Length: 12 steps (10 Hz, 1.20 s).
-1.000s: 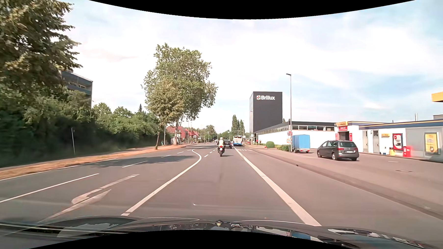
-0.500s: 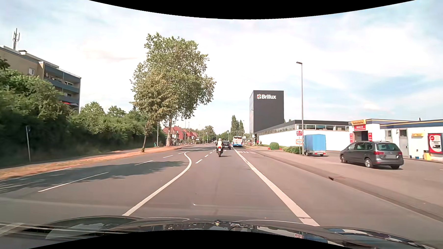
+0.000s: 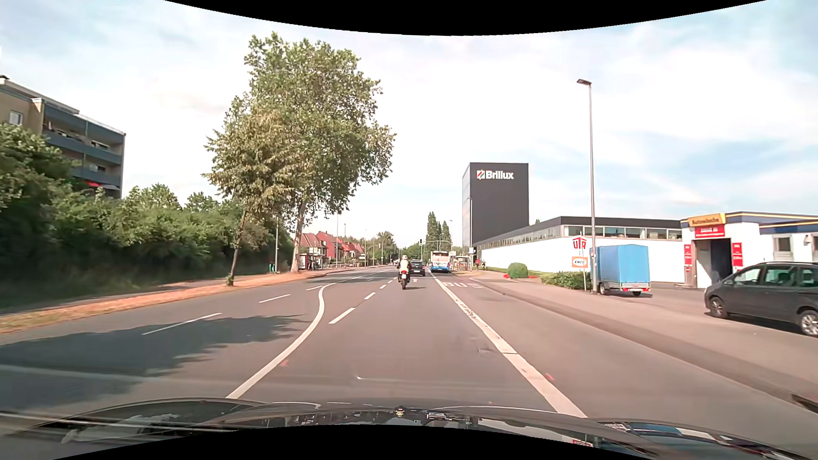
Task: Follow the waypoints while adhering to traffic rules and regulations
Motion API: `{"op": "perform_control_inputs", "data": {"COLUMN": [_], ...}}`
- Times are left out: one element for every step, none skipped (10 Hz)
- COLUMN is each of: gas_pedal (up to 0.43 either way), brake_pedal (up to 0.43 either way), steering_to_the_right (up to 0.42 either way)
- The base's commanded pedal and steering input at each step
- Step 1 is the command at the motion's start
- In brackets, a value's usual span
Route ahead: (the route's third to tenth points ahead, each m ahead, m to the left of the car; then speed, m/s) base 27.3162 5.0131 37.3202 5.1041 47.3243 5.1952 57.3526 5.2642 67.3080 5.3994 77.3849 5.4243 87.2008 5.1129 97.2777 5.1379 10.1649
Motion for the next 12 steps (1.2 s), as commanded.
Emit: {"op": "perform_control_inputs", "data": {"gas_pedal": [0.197,0.197,0.197,0.197,0.197,0.197,0.228,0.248,0.248,0.240,0.240,0.209], "brake_pedal": [0.000,0.000,0.000,0.000,0.000,0.000,0.000,0.000,0.000,0.000,0.000,0.000], "steering_to_the_right": [-0.003,-0.003,-0.002,-0.002,-0.002,-0.002,-0.001,0.001,0.000,-0.001,-0.001,-0.001]}}
